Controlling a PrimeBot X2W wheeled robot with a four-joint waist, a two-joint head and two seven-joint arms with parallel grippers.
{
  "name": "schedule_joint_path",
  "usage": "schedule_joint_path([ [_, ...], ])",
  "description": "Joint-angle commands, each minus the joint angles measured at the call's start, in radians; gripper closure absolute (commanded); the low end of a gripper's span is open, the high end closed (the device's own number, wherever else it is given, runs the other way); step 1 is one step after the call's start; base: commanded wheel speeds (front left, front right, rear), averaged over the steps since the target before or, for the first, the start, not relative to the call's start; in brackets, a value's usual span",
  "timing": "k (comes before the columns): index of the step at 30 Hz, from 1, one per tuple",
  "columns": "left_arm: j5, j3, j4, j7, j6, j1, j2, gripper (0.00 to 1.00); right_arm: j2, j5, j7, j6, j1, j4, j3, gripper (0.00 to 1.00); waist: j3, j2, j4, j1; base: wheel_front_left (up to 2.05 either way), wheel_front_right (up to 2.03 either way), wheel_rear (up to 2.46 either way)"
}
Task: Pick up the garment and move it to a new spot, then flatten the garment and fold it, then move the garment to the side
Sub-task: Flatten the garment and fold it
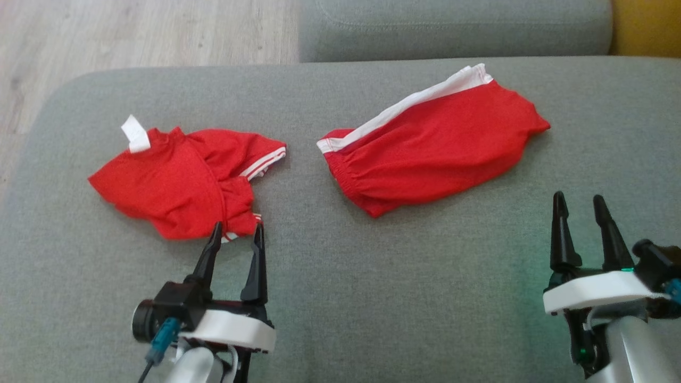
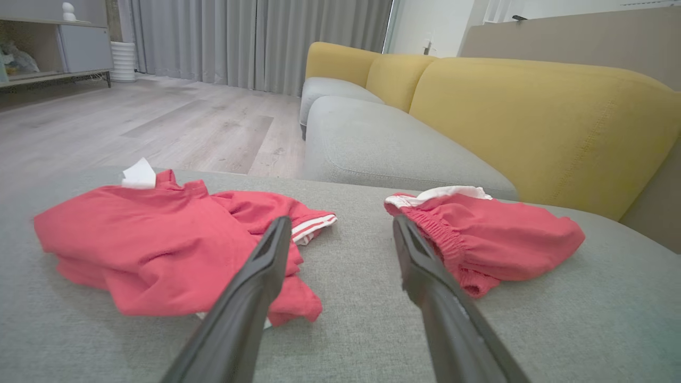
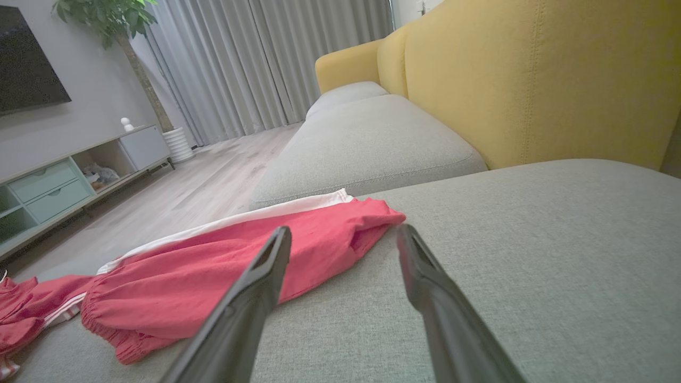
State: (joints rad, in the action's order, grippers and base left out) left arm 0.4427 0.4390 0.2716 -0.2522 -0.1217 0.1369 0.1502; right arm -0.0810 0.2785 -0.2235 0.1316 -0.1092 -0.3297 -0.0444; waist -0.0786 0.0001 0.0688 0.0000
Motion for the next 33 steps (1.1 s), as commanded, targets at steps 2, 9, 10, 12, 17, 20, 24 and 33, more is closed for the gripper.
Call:
schedule_joint_path([
  [2, -0.024, -0.053, -0.025, -0.009, 0.014, 0.036, -0.008, 0.00, 0.004, -0.016, 0.010, -0.001, -0.028, 0.050, 0.016, 0.00, -0.015, -0.0001, 0.006, 0.0000, 0.00, 0.00, 0.00],
  [9, -0.080, -0.083, -0.003, -0.009, 0.067, 0.081, -0.050, 0.00, -0.008, -0.021, 0.090, -0.001, -0.122, 0.090, -0.001, 0.00, -0.096, -0.0001, 0.040, 0.0000, 0.00, 0.00, 0.00],
  [10, -0.086, -0.085, 0.000, -0.009, 0.073, 0.087, -0.054, 0.00, -0.014, -0.019, 0.107, -0.001, -0.146, 0.087, -0.007, 0.00, -0.110, -0.0001, 0.046, 0.0000, 0.00, 0.00, 0.00],
  [12, -0.096, -0.087, 0.004, -0.009, 0.085, 0.101, -0.061, 0.00, -0.028, -0.020, 0.141, -0.001, -0.202, 0.070, -0.028, 0.00, -0.137, -0.0001, 0.059, 0.0000, 0.00, 0.00, 0.00],
  [17, -0.114, -0.100, 0.002, -0.009, 0.103, 0.132, -0.080, 0.00, -0.017, 0.011, 0.257, -0.001, -0.364, -0.034, -0.160, 0.00, -0.193, -0.0001, 0.097, 0.0000, 0.00, 0.00, 0.00],
  [20, -0.125, -0.094, 0.003, -0.009, 0.117, 0.147, -0.089, 0.00, -0.019, -0.020, 0.318, -0.001, -0.457, -0.111, -0.237, 0.00, -0.223, -0.0001, 0.119, 0.0000, 0.00, 0.00, 0.00],
  [24, -0.130, -0.082, 0.001, -0.009, 0.131, 0.170, -0.096, 0.00, -0.035, -0.087, 0.369, -0.001, -0.557, -0.218, -0.325, 0.00, -0.258, -0.0001, 0.145, 0.0000, 0.00, 0.00, 0.00],
  [33, -0.116, -0.061, 0.001, -0.010, 0.131, 0.205, -0.100, 0.00, -0.068, -0.164, 0.387, -0.001, -0.670, -0.424, -0.418, 0.00, -0.300, -0.0001, 0.173, 0.0000, 0.00, 0.00, 0.00],
])
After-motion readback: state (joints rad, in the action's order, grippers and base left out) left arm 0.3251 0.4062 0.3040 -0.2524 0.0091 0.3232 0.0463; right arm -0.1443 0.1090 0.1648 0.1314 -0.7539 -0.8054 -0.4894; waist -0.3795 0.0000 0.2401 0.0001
